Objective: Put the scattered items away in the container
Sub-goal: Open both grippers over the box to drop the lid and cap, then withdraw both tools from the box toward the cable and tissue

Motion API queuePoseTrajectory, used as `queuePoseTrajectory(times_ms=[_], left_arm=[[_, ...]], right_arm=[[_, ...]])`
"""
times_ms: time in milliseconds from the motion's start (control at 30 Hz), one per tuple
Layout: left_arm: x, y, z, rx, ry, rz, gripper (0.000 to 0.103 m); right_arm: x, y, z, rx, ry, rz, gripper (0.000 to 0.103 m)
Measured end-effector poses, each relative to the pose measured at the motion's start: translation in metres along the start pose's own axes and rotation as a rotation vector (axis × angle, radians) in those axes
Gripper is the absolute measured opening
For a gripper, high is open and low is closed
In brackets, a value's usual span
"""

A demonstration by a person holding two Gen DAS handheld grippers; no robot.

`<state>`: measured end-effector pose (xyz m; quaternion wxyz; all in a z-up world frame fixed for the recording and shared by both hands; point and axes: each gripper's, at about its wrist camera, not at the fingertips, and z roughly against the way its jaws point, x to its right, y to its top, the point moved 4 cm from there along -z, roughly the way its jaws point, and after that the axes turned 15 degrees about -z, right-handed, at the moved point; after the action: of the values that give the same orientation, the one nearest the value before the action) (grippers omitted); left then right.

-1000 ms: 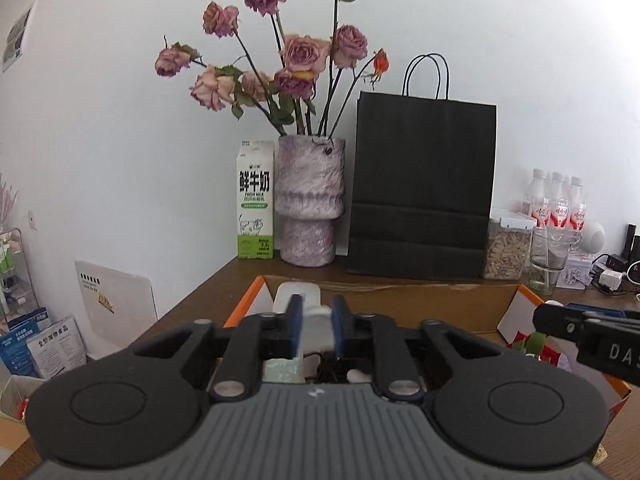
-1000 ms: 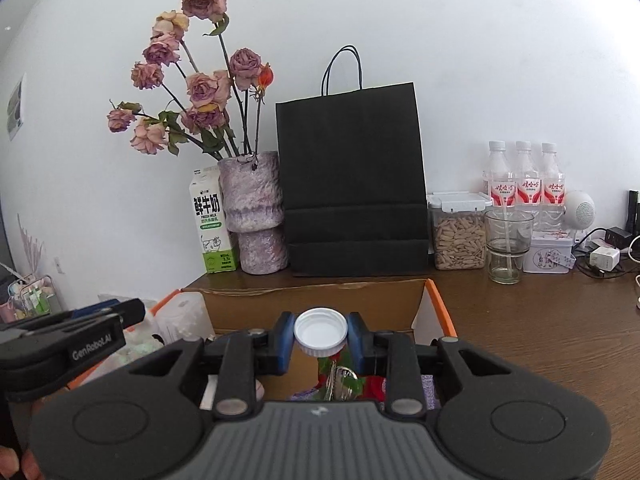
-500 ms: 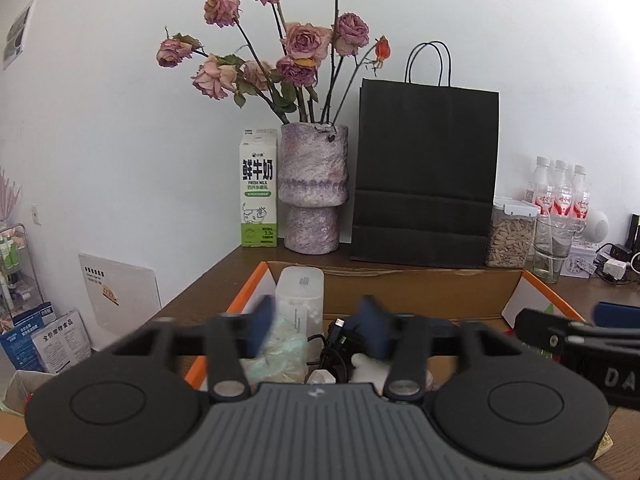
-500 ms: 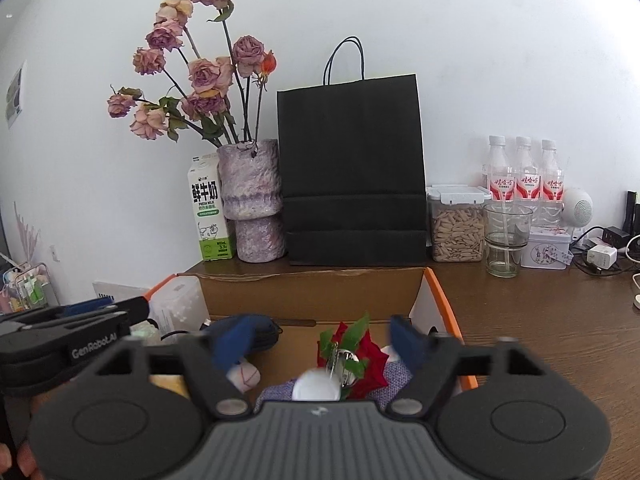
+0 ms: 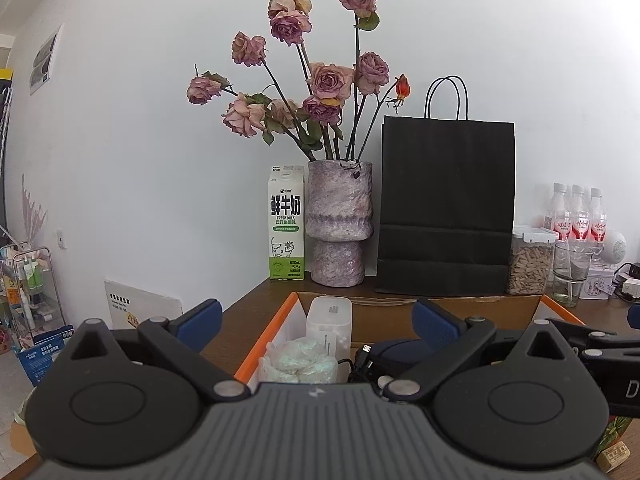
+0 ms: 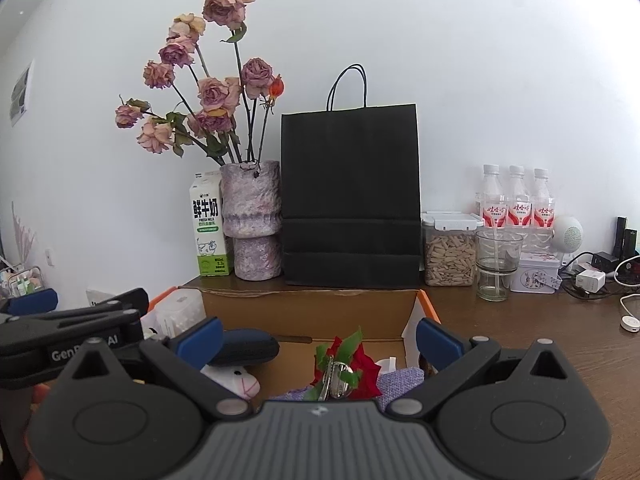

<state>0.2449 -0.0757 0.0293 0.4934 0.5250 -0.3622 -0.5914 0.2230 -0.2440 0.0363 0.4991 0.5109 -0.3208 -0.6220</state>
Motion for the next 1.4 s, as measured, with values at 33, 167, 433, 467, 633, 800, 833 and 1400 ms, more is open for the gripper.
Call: queuePoseTrajectory(times_ms=[33, 167, 433, 467, 633, 800, 833, 1400], left_arm=[[0.0, 0.0, 0.0, 0.0, -0.001, -0.002, 0.103], [0.001, -0.002, 0.002, -0.001, -0.003, -0.009, 0.103], [0.001, -0.005, 0.007, 0.001, -0.006, -0.018, 0.103], [0.002, -0.005, 0.008, 0.001, -0.008, -0.019, 0.103], [0.003, -0.005, 0.018, -0.003, -0.037, -0.032, 0.103], [0.001, -0.001, 0.03, -0.025, -0.101, -0.052, 0.103], [-0.001, -0.001, 0.033, -0.026, -0.115, -0.053, 0.103], [-0.009, -0.042, 0.069, -0.189, -0.186, -0.215, 0.103]], right_arm=[[0.0, 0.0, 0.0, 0.0, -0.002, 0.001, 0.103], [0.0, -0.002, 0.002, 0.002, -0.006, 0.005, 0.103], [-0.001, -0.004, 0.014, 0.019, -0.017, 0.027, 0.103], [-0.001, -0.005, 0.016, 0.021, -0.02, 0.032, 0.103], [0.002, -0.008, 0.029, 0.008, -0.028, 0.045, 0.103], [0.01, -0.009, 0.047, -0.014, -0.055, 0.066, 0.103], [0.012, -0.01, 0.052, -0.018, -0.058, 0.074, 0.103], [0.046, -0.056, 0.1, -0.216, -0.077, 0.092, 0.103]])
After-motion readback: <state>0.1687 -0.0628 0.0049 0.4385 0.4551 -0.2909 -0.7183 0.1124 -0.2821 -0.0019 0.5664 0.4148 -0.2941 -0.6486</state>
